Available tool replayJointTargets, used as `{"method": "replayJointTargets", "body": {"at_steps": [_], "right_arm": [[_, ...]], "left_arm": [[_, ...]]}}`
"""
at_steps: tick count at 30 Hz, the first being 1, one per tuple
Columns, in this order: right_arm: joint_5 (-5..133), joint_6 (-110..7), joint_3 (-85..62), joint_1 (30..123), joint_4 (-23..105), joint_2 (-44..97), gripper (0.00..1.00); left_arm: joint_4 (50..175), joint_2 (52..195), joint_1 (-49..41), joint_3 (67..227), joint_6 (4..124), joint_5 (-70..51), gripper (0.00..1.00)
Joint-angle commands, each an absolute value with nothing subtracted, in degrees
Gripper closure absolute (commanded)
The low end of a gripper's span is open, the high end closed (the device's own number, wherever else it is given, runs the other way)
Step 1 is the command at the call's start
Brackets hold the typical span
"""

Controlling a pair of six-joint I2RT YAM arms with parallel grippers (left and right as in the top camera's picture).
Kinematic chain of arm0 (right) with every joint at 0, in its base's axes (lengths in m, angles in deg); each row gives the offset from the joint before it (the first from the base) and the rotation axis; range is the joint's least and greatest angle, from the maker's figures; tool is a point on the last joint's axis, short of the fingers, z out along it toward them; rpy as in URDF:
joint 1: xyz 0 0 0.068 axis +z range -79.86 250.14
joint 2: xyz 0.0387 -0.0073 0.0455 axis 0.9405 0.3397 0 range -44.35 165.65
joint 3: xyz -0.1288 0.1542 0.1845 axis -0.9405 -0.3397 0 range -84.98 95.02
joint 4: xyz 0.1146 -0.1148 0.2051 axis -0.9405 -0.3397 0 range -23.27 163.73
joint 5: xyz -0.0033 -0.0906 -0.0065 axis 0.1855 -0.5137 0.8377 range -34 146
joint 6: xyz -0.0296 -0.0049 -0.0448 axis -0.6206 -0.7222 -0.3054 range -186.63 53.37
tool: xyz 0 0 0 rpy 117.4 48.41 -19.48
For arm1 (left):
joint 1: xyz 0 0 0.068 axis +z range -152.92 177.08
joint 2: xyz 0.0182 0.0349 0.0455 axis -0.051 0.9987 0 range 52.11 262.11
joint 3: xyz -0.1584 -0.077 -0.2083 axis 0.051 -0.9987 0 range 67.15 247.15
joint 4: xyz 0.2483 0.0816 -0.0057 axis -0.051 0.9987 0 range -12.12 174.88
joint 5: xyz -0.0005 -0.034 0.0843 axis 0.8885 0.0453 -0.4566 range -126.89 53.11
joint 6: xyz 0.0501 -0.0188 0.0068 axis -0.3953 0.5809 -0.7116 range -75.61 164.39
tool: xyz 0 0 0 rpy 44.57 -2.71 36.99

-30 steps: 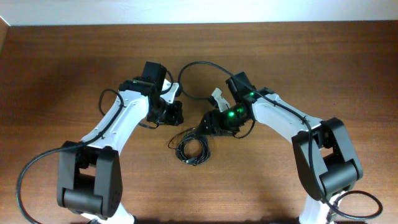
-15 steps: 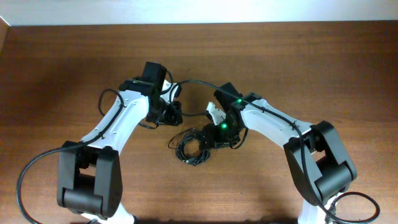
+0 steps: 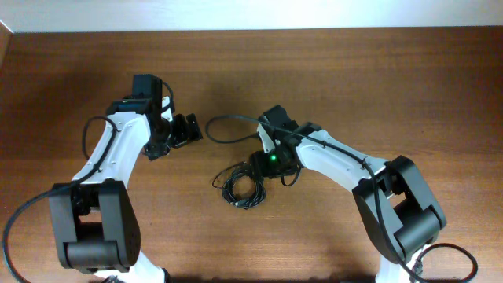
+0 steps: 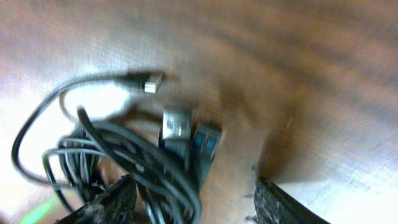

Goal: Untangle cables

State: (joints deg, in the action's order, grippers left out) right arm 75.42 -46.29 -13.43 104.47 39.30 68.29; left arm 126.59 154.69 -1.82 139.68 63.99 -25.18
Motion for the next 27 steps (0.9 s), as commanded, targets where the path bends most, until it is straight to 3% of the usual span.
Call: {"method": "replayJointTargets", "body": {"at_steps": [1, 9, 10, 12, 14, 22, 25, 27], "right_arm": [[68.82, -55.12, -13.73, 105.34, 44.08, 67.02, 0.36], [67.94, -68.34, -13.73, 105.39, 47.54, 67.02, 0.33], [60.62, -67.12, -13.73, 105.04, 46.16, 67.02, 0.47], [45.98, -57.13, -13.71, 104.03, 42.97, 66.98, 0.48], [42.24, -54.94, -13.65, 102.98, 39.80, 66.46, 0.47], [44.73, -49.65, -3.90, 102.26, 14.77, 64.86, 0.37], [52.38, -53.48, -1.17, 102.26, 12.04, 64.86, 0.34], [64.73, -61.61, -1.17, 102.33, 12.46, 64.86, 0.34]], "left_arm": [[126.39, 154.41, -1.90, 139.95, 64.29, -25.36, 0.01], [126.39, 154.41, -1.90, 139.95, 64.29, -25.36, 0.01], [126.39, 154.41, -1.90, 139.95, 64.29, -25.36, 0.01], [126.39, 154.41, -1.90, 139.95, 64.29, -25.36, 0.01], [126.39, 154.41, -1.90, 139.95, 64.29, -25.36, 0.01], [126.39, 154.41, -1.88, 139.95, 64.29, -25.36, 0.01], [126.39, 154.41, -2.01, 139.95, 64.29, -25.36, 0.01], [126.39, 154.41, -2.01, 139.95, 64.29, -25.36, 0.01]]}}
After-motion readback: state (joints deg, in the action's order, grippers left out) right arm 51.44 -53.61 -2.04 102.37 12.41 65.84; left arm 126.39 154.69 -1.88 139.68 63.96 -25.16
